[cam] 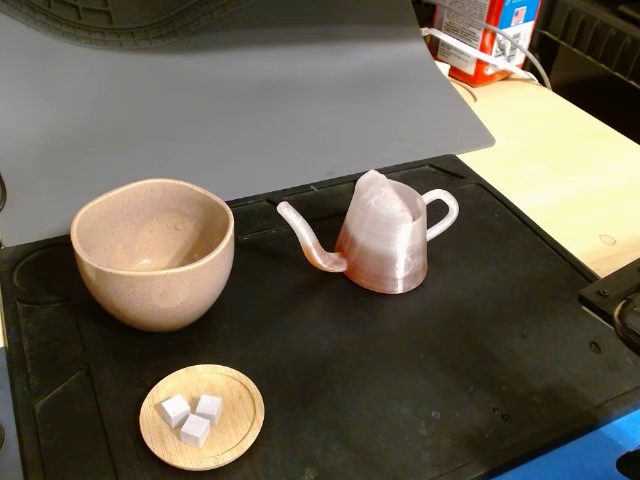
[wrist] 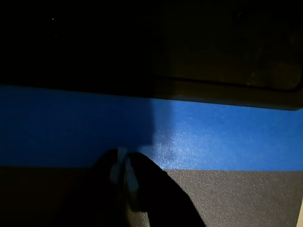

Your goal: Pick up a kettle and pour liquid into a cup.

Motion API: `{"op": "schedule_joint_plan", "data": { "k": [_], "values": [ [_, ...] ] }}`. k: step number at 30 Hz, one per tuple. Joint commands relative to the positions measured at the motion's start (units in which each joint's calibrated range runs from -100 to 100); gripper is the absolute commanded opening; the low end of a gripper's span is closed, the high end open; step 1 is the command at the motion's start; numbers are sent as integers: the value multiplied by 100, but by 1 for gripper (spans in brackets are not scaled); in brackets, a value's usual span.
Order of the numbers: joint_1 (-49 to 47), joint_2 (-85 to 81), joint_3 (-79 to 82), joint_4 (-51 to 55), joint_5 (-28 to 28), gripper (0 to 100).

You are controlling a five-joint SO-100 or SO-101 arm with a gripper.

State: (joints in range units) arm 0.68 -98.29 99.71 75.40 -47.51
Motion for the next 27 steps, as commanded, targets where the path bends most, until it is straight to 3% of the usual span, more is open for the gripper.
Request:
{"op": "schedule_joint_plan", "data": {
  "k": [1, 13, 27],
  "values": [
    [-11, 16, 11, 30, 25, 1],
    [-26, 51, 11, -325, 31, 1],
    [-209, 4266, -170, -7951, 25, 1]
  ]
}}
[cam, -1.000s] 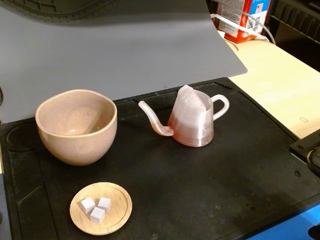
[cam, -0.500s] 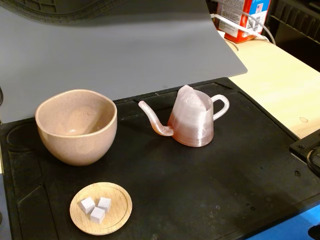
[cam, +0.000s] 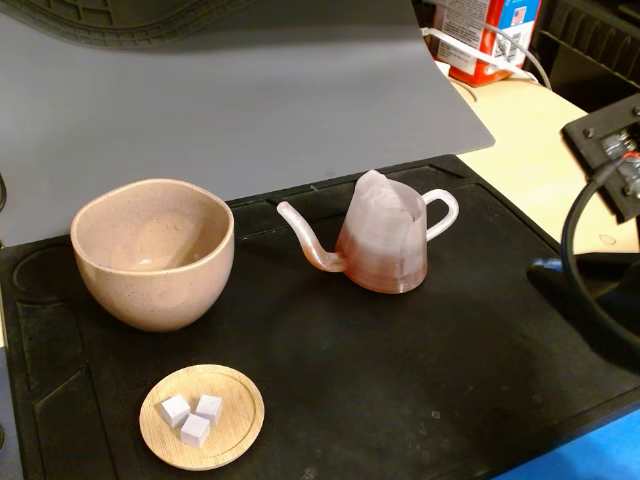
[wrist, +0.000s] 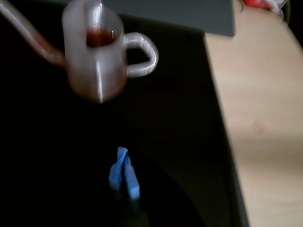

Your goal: Pick up a kettle and pour liquid into a cup.

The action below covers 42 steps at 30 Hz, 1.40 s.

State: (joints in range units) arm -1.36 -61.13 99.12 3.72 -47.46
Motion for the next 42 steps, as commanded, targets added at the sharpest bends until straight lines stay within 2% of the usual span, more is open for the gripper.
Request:
{"op": "schedule_joint_plan", "data": {
  "k": [1, 5, 8, 16, 18, 19, 22, 24, 27, 29, 31, 38, 39, 40, 42],
  "values": [
    [-5, 755, -248, -930, 20, 1],
    [-43, 1616, -1219, -982, 31, 1],
    [-12, 2120, -1491, -1293, 31, 1],
    [-66, 2896, -2145, -1293, 36, 1],
    [-58, 3289, -2489, -1293, 461, 1],
    [-58, 3459, -2471, -1483, 482, 1],
    [-66, 4389, -2499, -3091, 487, 1],
    [-35, 4893, -2562, -3550, 897, 1],
    [-73, 6002, -2925, -4579, 944, 1],
    [-73, 6386, -3243, -4656, 954, 1],
    [-73, 6557, -3324, -4656, 960, 9],
    [-66, 7248, -4286, -4665, 1699, 11],
    [-58, 7290, -4286, -4665, 1699, 12],
    [-66, 7316, -4286, -4656, 1705, 18],
    [-73, 7401, -4286, -4656, 1705, 21]
  ]
}}
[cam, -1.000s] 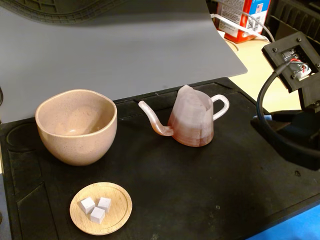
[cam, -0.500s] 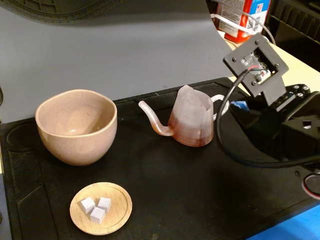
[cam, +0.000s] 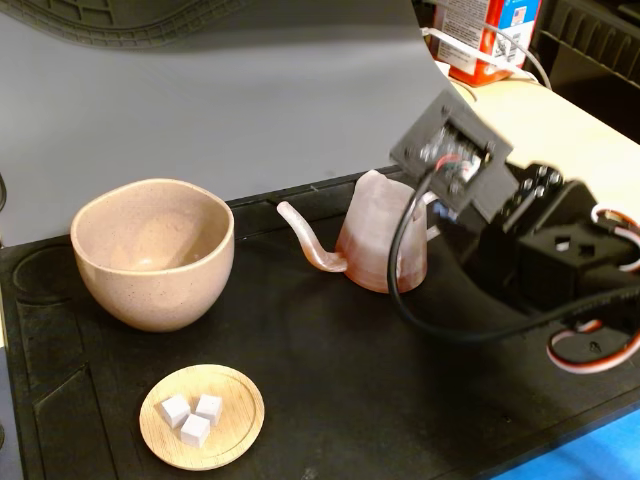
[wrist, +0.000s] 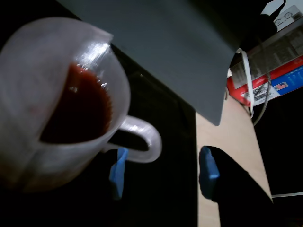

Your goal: Pick up a kettle and pour liquid into a cup.

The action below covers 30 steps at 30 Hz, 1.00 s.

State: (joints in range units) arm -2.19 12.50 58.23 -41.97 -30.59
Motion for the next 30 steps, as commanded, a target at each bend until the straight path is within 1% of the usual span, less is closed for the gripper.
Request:
{"op": "schedule_joint_plan", "data": {
  "k": [1, 4, 14, 17, 28, 29, 30],
  "values": [
    [10, 47, -197, -88, 18, 21],
    [71, 47, -215, -88, 18, 21],
    [78, 815, -1086, -96, 18, 21],
    [261, 815, -1095, -96, 18, 21],
    [246, 823, -1240, -96, 18, 20],
    [238, 823, -1240, -96, 13, 16],
    [238, 823, -1240, -96, 13, 14]
  ]
}}
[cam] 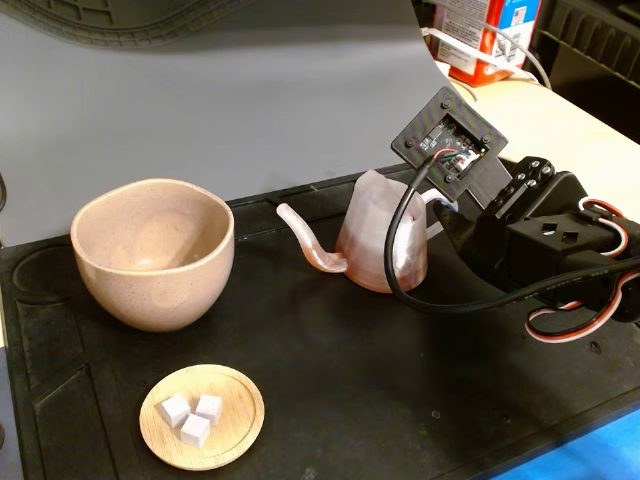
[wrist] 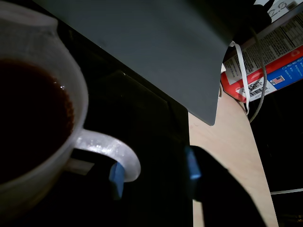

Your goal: Pick up a kettle and pour liquid into a cup.

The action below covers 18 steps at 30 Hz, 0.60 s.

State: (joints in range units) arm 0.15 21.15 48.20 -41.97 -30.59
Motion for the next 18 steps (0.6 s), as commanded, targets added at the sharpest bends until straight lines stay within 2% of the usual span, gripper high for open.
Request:
{"op": "schedule_joint_plan", "data": {
  "k": [1, 2, 13, 14, 16, 18],
  "values": [
    [27, -41, -237, -96, 13, 7],
    [34, -41, -237, -96, 2, 1],
    [-49, -144, -237, -113, -24, 1],
    [-163, -229, -210, -451, -29, 1],
    [-224, -477, -156, -477, -34, 1],
    [-285, -1227, -128, 206, -34, 1]
  ]
}}
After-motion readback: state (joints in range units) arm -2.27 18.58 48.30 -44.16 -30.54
